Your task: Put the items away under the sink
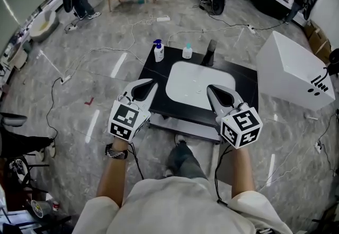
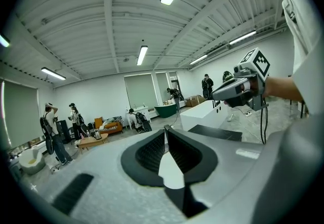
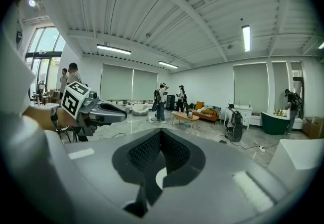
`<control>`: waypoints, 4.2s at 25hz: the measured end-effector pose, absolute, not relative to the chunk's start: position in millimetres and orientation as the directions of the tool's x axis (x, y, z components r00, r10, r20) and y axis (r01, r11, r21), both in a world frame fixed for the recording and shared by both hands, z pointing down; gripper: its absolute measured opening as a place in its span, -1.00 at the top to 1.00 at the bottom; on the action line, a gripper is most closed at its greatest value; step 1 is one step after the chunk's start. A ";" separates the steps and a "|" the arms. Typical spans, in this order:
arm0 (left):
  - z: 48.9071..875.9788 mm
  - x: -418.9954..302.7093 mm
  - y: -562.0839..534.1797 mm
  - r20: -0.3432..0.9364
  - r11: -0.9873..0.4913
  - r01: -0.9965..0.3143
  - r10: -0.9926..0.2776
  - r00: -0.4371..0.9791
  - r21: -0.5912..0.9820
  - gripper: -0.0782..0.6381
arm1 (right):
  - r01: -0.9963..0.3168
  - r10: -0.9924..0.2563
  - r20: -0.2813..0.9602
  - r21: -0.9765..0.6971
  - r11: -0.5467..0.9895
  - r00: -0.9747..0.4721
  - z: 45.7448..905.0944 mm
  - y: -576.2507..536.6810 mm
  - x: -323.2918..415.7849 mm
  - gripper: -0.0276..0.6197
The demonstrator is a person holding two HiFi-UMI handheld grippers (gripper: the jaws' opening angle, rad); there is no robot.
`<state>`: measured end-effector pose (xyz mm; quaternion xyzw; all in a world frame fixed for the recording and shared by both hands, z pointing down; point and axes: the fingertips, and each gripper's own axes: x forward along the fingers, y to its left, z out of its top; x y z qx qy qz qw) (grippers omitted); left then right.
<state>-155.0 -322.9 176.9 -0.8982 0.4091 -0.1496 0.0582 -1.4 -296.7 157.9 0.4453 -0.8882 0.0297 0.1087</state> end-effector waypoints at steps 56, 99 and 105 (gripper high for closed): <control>403.7 -178.5 -748.3 0.373 -0.456 -0.888 -0.817 0.440 0.050 0.12 | -0.765 -0.667 0.427 -0.100 0.636 -0.611 309.3 -601.6 26.6 0.90; 379.7 -163.7 -754.4 0.171 -0.506 -0.862 -0.848 0.502 0.022 0.55 | -0.783 -0.657 0.476 -0.118 0.611 -0.585 331.5 -594.0 48.0 0.90; 342.6 -158.5 -721.4 0.129 -0.520 -0.854 -0.845 0.519 0.031 0.55 | -0.779 -0.670 0.446 -0.111 0.617 -0.594 313.9 -575.1 43.3 0.90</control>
